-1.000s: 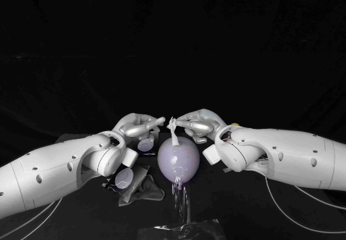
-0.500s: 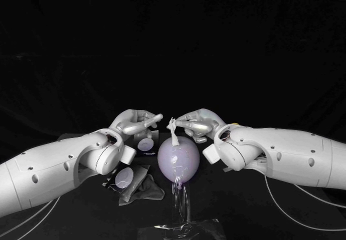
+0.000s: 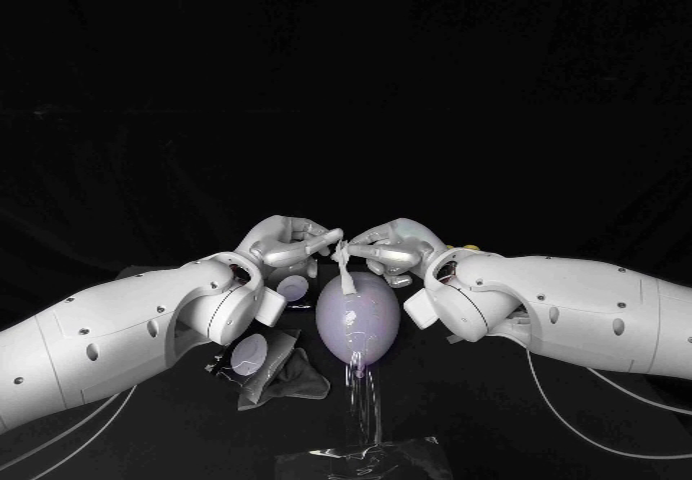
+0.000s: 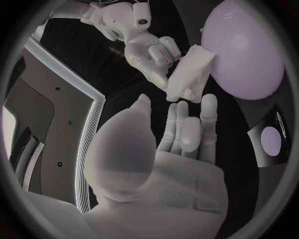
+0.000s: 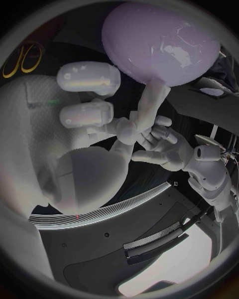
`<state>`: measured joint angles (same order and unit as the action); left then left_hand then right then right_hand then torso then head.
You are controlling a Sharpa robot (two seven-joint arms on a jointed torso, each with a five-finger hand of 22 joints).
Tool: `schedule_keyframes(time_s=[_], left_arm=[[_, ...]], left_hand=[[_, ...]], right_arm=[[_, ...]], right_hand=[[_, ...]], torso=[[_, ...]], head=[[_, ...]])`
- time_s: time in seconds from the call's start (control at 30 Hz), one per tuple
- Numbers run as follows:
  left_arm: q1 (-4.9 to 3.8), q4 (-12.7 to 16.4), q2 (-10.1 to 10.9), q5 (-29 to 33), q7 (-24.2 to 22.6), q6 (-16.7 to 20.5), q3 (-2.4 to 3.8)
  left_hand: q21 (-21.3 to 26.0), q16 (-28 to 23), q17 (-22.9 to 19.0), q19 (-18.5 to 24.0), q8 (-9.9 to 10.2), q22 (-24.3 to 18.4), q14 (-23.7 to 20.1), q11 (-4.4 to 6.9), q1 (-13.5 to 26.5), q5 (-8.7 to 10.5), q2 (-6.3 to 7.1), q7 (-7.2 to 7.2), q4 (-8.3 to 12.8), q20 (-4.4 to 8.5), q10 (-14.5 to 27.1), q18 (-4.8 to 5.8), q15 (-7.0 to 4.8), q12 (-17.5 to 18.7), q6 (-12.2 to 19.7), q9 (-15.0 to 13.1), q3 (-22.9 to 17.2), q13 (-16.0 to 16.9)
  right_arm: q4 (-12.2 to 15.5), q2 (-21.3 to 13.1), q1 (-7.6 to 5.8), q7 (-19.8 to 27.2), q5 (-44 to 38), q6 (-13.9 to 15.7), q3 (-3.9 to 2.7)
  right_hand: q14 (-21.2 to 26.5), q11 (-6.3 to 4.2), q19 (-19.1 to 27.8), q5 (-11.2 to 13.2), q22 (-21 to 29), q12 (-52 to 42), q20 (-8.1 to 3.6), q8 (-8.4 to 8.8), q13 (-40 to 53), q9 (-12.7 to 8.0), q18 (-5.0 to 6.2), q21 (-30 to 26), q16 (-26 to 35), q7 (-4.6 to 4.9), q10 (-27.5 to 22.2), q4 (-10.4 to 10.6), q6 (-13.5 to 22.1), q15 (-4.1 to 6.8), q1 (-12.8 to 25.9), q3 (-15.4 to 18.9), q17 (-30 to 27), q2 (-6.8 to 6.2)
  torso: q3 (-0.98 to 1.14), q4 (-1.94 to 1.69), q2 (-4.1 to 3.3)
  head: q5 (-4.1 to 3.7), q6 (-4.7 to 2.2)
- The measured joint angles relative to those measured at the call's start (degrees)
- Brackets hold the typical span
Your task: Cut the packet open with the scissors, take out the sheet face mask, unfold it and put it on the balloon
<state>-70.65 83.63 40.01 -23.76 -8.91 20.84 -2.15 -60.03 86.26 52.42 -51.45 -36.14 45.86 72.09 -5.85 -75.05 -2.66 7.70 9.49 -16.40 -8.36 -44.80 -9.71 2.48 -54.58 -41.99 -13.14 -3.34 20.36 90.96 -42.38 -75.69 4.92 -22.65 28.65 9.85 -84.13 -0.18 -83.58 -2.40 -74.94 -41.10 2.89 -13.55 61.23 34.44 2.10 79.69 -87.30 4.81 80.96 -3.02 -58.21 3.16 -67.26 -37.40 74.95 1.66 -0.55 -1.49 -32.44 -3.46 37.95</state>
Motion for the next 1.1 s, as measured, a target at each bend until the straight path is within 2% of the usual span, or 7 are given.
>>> schedule_keyframes(time_s=[0.4,0.77,0.87,0.9,1.0,1.1], left_arm=[[-0.12,-0.4,-0.8,-2.0,3.3,-0.1,0.00],[-0.13,-0.7,-0.8,-2.8,4.7,-0.1,0.00],[-0.13,-0.7,-0.8,-2.9,4.9,-0.1,0.00],[-0.13,-0.7,-0.8,-3.0,4.9,-0.1,0.00],[-0.13,-0.7,-0.8,-3.1,5.0,-0.1,0.00],[-0.14,-0.7,-0.8,-3.1,5.0,0.0,0.00]], left_hand=[[-0.5,0.2,-0.6,-0.6,-0.2,0.4,0.1,0.22,-1.1,0.00,-0.29,-0.17,0.2,0.18,-0.4,0.02,0.07,0.0,-1.0,0.2,1.1,-0.5],[-1.8,0.2,0.3,-2.4,-0.8,2.0,0.8,0.56,-5.7,0.00,-1.82,-0.76,0.8,0.37,-1.5,0.04,-0.63,0.2,-1.6,0.5,1.1,-1.1],[-2.1,0.5,0.7,-2.6,-0.8,2.4,1.3,0.54,-6.3,0.00,-1.68,-0.59,1.0,0.57,-1.5,0.04,-0.60,0.2,-1.8,0.6,0.9,-1.2],[-2.3,0.5,0.8,-3.1,-0.9,2.5,1.3,0.73,-6.7,0.00,-2.14,-0.71,1.0,0.59,-1.7,0.05,-0.68,0.2,-2.0,0.7,0.9,-1.3],[-2.4,0.5,1.1,-3.1,-1.1,2.9,1.6,0.83,-7.4,0.00,-2.31,-0.78,1.2,0.67,-1.8,0.05,-0.84,0.2,-2.0,0.8,0.7,-1.4],[-2.9,0.5,1.0,-3.8,-1.1,3.2,1.8,1.23,-8.7,0.00,-3.58,-1.41,1.5,0.88,-2.2,0.06,-0.98,0.7,-2.7,0.9,0.0,-1.6]], right_arm=[[0.1,0.1,0.00,-0.4,-0.7,0.0,0.00],[0.4,0.0,0.00,-0.4,-0.8,0.0,0.00],[0.4,0.0,0.00,-0.4,-0.9,0.0,0.00],[0.5,0.0,0.00,-0.4,-0.9,0.0,0.00],[0.5,0.0,0.00,-0.4,-0.9,0.0,0.00],[0.5,0.1,0.00,-0.4,-0.9,-0.1,0.00]], right_hand=[[0.0,0.02,0.0,-0.3,0.0,0.0,0.00,0.00,-0.1,0.0,0.00,0.0,0.0,-0.02,0.0,0.0,0.0,-0.01,0.0,0.0,0.0,-0.01],[0.0,0.10,0.0,-0.3,0.0,0.0,0.01,0.00,-0.1,0.0,0.00,0.0,0.0,0.12,-0.1,0.0,-0.1,-0.01,0.1,0.0,0.0,-0.10],[0.0,0.10,0.0,-0.3,0.0,0.0,0.01,0.00,-0.1,0.0,0.00,0.0,0.0,0.12,-0.1,0.0,-0.1,-0.01,0.2,0.0,0.0,-0.17],[0.0,0.10,0.0,-0.3,0.0,0.0,0.01,0.00,-0.1,0.0,0.00,0.0,0.0,0.12,-0.1,0.0,-0.1,-0.04,0.2,0.0,0.0,-0.17],[0.1,0.10,0.0,-0.2,0.0,0.0,0.01,0.00,-0.1,0.0,0.00,0.0,0.0,0.12,-0.1,0.0,-0.1,-0.10,0.2,0.0,0.0,-0.17],[0.1,0.10,0.0,-0.2,0.0,0.0,0.01,0.00,-0.1,0.0,0.00,0.0,0.0,0.11,-0.1,0.0,-0.1,-0.10,0.2,0.0,0.0,-0.23]], torso=[[0.00,-0.02,-0.01],[-0.04,-0.05,0.00],[-0.04,-0.05,-0.01],[-0.04,-0.05,-0.01],[-0.04,-0.05,-0.01],[-0.03,-0.05,-0.01]], head=[[-0.19,-0.07],[-0.15,-0.03],[-0.12,-0.03],[-0.10,-0.03],[-0.08,-0.03],[-0.08,0.03]])
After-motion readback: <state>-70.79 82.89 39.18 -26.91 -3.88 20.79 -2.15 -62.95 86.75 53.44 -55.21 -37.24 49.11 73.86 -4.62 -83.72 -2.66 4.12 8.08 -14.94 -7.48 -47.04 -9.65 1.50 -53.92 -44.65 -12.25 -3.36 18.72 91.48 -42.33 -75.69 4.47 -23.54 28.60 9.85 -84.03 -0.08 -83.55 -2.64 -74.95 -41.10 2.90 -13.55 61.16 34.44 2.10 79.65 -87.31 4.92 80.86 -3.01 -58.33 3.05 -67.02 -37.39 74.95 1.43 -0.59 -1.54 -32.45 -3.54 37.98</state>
